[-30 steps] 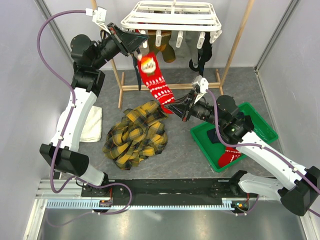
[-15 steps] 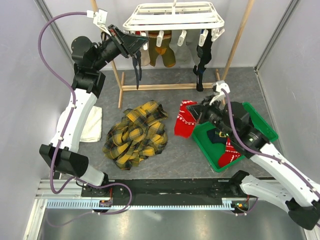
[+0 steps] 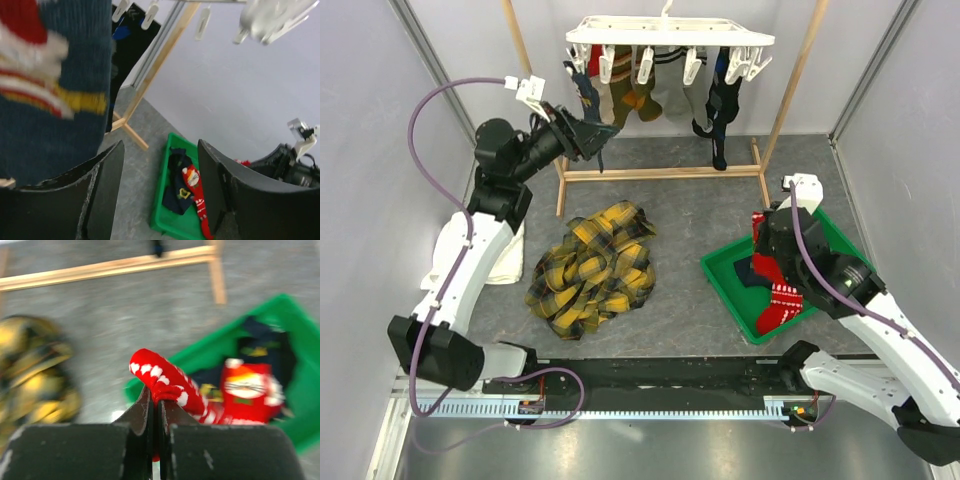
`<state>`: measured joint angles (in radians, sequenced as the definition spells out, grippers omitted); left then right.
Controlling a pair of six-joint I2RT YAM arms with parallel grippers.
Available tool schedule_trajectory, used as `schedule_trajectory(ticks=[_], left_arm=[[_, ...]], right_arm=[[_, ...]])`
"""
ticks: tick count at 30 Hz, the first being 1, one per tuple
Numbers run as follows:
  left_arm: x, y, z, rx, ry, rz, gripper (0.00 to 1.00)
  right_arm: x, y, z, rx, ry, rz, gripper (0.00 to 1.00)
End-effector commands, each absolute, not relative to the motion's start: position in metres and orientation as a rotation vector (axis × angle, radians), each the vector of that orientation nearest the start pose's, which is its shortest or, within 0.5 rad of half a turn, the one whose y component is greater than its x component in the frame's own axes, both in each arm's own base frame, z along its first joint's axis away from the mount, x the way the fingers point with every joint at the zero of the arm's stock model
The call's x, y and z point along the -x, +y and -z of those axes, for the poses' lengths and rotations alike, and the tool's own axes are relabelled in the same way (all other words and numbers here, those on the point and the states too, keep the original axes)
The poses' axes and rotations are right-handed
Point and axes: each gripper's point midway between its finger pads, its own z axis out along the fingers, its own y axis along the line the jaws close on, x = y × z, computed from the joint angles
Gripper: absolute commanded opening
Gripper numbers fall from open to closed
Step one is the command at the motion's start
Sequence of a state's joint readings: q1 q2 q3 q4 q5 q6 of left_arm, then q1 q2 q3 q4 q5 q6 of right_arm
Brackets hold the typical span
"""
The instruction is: Remove the socks clipped to the hanger
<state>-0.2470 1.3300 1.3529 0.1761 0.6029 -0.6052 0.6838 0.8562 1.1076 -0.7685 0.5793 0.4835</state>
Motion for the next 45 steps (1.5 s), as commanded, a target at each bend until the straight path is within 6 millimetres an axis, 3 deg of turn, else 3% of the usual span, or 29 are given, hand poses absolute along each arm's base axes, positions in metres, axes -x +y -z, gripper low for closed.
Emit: schedule_trajectory(ticks=[1,2,9,13,15,16,17,19,24,28,38,44,45], left_arm=[[-0.357,-0.193,-0.451,-0.273,1.382,0.942,0.68],[-0.359,-0.190,-0.439,-0.261,1.397,0.918,0.69],[-0.364,-0.152,-0.419,-0.127,1.415,0.694,0.69],[-0.361,-0.133,-0.419,-0.089,1.396,0.584,0.71],[-0.360,-0.126,-0.422,-0.087,1.383,0.538,0.74],[-0.361,-0.125,-0.420,-0.088,1.392,0.527,0.75],[-0.364,-0.126,-0.420,-0.097,1.395,0.516,0.75],[-0.368,-0.128,-0.419,-0.113,1.406,0.513,0.76],[-0.374,-0.144,-0.428,-0.175,1.397,0.576,0.76],[-0.385,-0.149,-0.437,-0.183,1.391,0.588,0.77],[-0.427,-0.137,-0.433,-0.075,1.444,0.490,0.77],[-0.451,-0.136,-0.432,-0.066,1.467,0.445,0.72],[-0.452,-0.136,-0.439,-0.070,1.454,0.445,0.69]], right_arm=[[-0.256,0.046,-0.276,-0.262,1.979,0.162,0.00],[-0.258,0.044,-0.261,-0.263,2.004,0.182,0.00],[-0.285,0.033,-0.198,-0.415,2.085,0.153,0.00],[-0.294,0.005,-0.167,-0.570,2.097,0.202,0.01],[-0.292,-0.006,-0.148,-0.621,2.117,0.217,0.11],[-0.295,-0.015,-0.145,-0.655,2.110,0.217,0.27],[-0.295,-0.012,-0.139,-0.640,2.135,0.178,0.39],[-0.297,-0.014,-0.142,-0.621,2.138,0.169,0.59],[-0.301,-0.013,-0.170,-0.574,2.082,0.142,0.74],[-0.303,-0.006,-0.199,-0.516,2.039,0.080,0.98],[-0.294,0.017,-0.260,-0.427,1.932,-0.112,0.98],[-0.290,0.040,-0.276,-0.357,1.900,-0.272,0.98],[-0.290,0.041,-0.277,-0.349,1.896,-0.277,0.98]])
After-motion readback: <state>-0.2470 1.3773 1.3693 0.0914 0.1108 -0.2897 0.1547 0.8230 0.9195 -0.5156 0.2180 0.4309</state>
